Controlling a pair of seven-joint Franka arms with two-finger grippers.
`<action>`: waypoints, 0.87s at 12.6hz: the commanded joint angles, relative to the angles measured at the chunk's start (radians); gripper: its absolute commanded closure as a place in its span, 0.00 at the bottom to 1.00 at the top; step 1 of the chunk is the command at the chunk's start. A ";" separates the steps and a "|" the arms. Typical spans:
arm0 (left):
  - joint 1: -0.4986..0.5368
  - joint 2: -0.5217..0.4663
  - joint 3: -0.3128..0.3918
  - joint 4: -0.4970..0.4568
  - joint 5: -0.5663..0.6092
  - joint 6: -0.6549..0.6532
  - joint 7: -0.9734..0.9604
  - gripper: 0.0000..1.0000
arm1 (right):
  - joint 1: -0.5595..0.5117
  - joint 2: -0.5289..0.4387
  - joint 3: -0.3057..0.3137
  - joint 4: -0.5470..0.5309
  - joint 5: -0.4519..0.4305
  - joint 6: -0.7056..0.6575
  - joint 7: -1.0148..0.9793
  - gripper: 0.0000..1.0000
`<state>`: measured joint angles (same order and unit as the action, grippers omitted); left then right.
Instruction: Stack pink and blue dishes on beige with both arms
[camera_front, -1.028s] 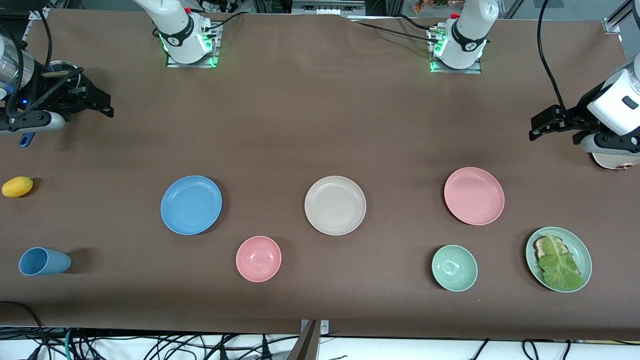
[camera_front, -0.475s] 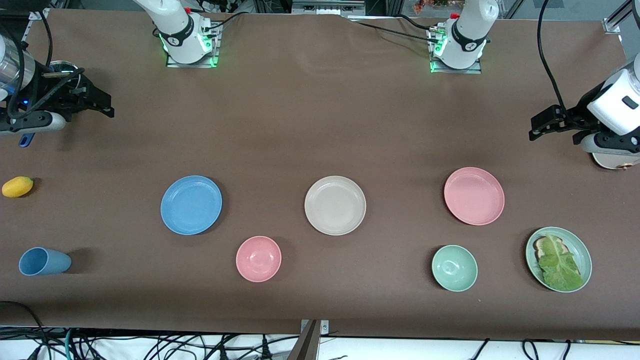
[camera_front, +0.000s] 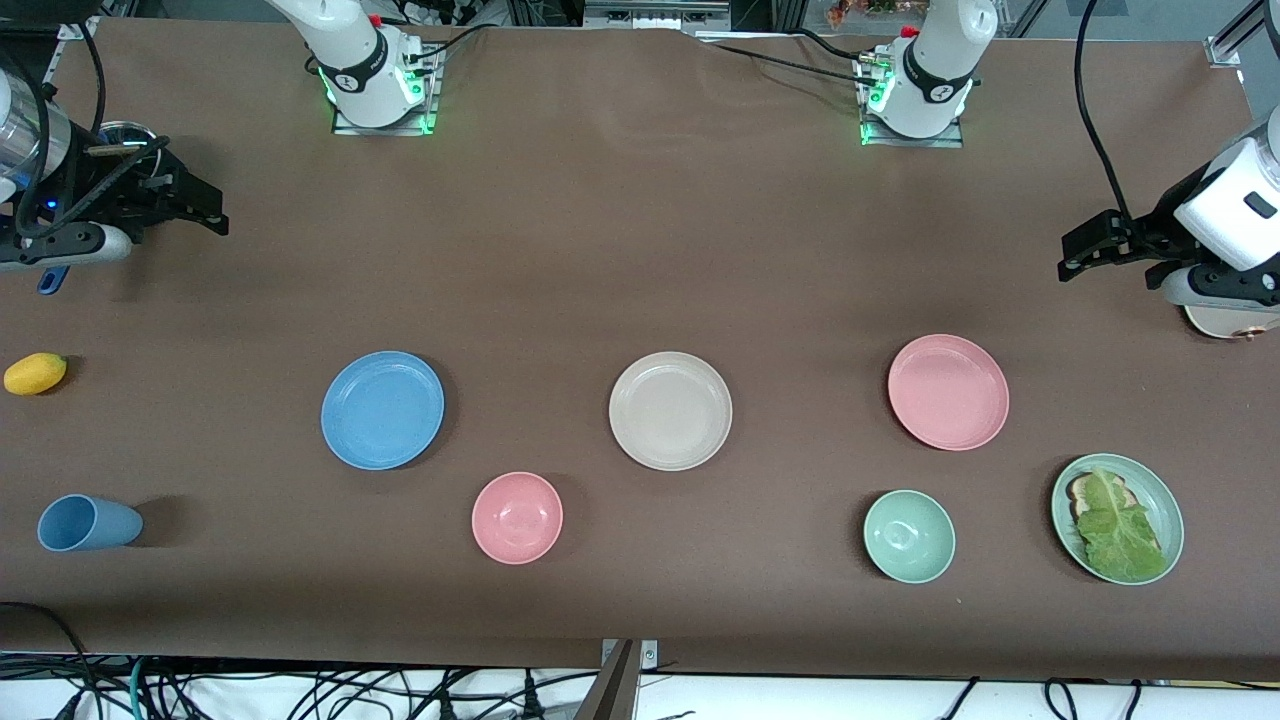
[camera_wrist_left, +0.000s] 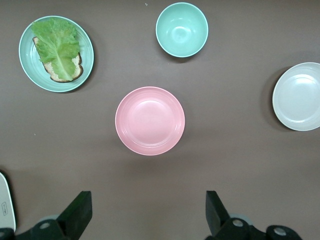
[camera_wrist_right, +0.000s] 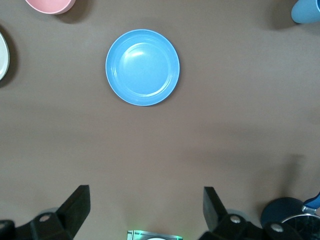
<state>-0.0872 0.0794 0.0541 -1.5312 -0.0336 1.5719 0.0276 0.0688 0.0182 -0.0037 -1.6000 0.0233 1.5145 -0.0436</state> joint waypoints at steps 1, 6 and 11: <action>-0.002 0.019 0.003 0.036 -0.014 -0.006 0.002 0.00 | 0.000 -0.006 0.002 -0.006 -0.008 -0.002 0.002 0.00; 0.000 0.019 0.003 0.036 -0.014 -0.006 0.000 0.00 | 0.000 -0.007 0.002 -0.011 -0.008 0.000 0.002 0.00; 0.046 0.083 0.043 0.100 0.032 0.013 -0.006 0.00 | -0.001 -0.006 -0.001 -0.021 -0.008 0.009 0.001 0.00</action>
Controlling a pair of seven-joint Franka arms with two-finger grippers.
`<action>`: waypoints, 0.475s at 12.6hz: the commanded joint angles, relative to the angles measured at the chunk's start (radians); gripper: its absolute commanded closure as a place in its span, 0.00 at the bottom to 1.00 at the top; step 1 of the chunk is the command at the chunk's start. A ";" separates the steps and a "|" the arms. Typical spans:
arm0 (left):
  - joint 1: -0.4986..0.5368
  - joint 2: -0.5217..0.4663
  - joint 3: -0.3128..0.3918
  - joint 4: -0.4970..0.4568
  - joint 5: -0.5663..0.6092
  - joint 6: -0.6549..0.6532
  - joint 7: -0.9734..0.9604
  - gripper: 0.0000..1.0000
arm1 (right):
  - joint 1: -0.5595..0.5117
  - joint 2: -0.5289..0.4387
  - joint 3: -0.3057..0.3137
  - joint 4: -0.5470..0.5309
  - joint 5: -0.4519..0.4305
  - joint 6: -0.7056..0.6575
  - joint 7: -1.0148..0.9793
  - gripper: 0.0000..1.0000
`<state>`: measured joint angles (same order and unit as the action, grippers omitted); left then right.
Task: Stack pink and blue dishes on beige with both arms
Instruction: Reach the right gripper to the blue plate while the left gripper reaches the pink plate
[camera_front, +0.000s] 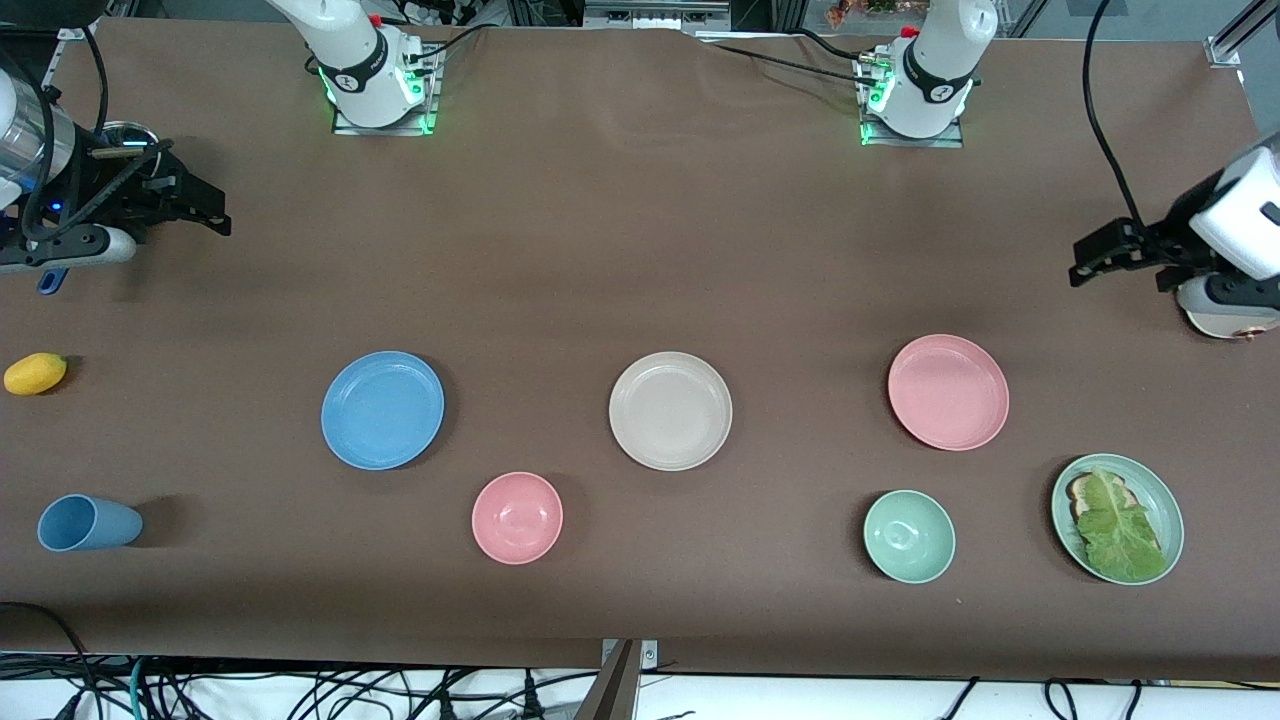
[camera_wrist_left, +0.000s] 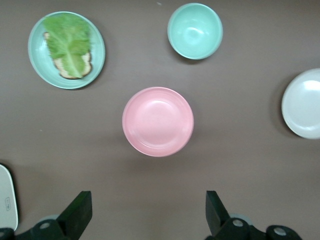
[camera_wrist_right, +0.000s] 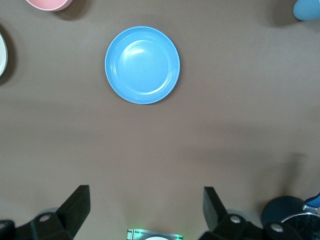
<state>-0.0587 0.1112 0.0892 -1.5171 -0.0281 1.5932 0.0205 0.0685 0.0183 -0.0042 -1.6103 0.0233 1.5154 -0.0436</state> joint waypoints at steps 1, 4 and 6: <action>0.019 0.077 0.007 0.089 0.060 -0.009 -0.002 0.00 | -0.001 -0.004 -0.002 -0.022 -0.008 0.021 0.001 0.00; 0.023 0.184 0.008 0.075 0.148 -0.013 -0.004 0.00 | -0.004 0.035 -0.004 -0.077 -0.019 0.141 -0.001 0.00; 0.052 0.347 0.008 0.077 0.134 -0.019 -0.004 0.00 | -0.013 0.107 -0.005 -0.077 -0.020 0.211 -0.001 0.00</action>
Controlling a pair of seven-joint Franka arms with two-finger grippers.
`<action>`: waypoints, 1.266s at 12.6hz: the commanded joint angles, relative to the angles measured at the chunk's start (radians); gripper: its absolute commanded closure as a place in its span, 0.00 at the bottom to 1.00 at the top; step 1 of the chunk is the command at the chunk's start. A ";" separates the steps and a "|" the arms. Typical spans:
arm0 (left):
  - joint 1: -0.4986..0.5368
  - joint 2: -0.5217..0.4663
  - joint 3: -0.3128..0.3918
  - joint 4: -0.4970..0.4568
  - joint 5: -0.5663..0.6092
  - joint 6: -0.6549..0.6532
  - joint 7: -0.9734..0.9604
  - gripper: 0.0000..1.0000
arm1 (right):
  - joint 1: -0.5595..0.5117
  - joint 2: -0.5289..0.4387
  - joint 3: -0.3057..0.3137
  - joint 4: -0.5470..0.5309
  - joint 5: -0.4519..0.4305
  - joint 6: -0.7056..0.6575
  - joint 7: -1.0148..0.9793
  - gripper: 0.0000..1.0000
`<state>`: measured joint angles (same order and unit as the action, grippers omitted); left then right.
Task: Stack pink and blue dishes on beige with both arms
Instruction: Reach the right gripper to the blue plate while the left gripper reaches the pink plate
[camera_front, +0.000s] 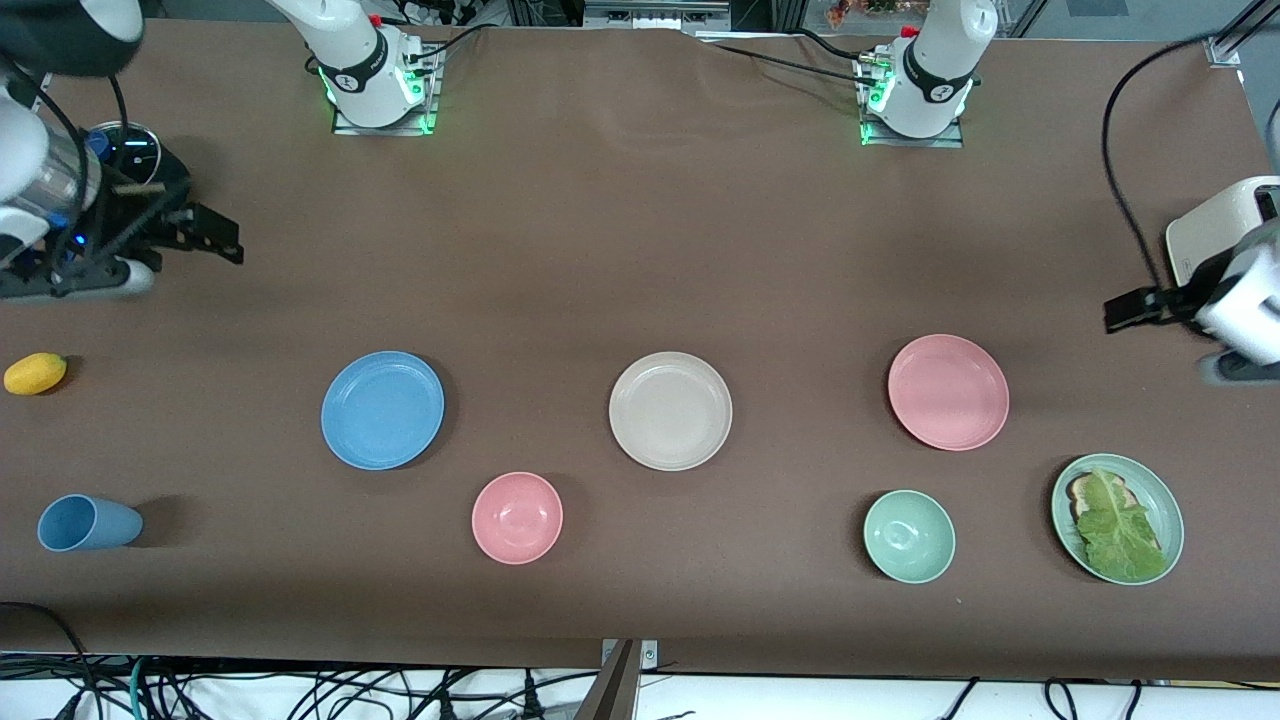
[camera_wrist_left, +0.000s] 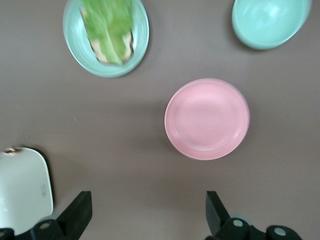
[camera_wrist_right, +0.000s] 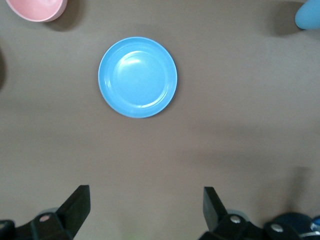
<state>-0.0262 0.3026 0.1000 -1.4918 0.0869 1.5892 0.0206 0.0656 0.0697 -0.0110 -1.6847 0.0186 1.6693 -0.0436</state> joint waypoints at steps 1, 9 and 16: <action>0.022 0.199 -0.006 0.053 0.016 -0.008 -0.002 0.00 | -0.013 0.091 0.002 -0.003 -0.017 0.096 -0.001 0.00; 0.051 0.354 -0.008 -0.143 -0.087 0.340 0.123 0.00 | -0.055 0.378 0.000 -0.004 -0.016 0.378 -0.001 0.00; 0.101 0.391 -0.014 -0.160 -0.193 0.391 0.306 0.07 | -0.055 0.505 0.003 -0.048 -0.008 0.556 0.008 0.01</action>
<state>0.0870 0.6929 0.0901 -1.6316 -0.0800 1.9463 0.3079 0.0193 0.5799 -0.0181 -1.7028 0.0163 2.1876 -0.0438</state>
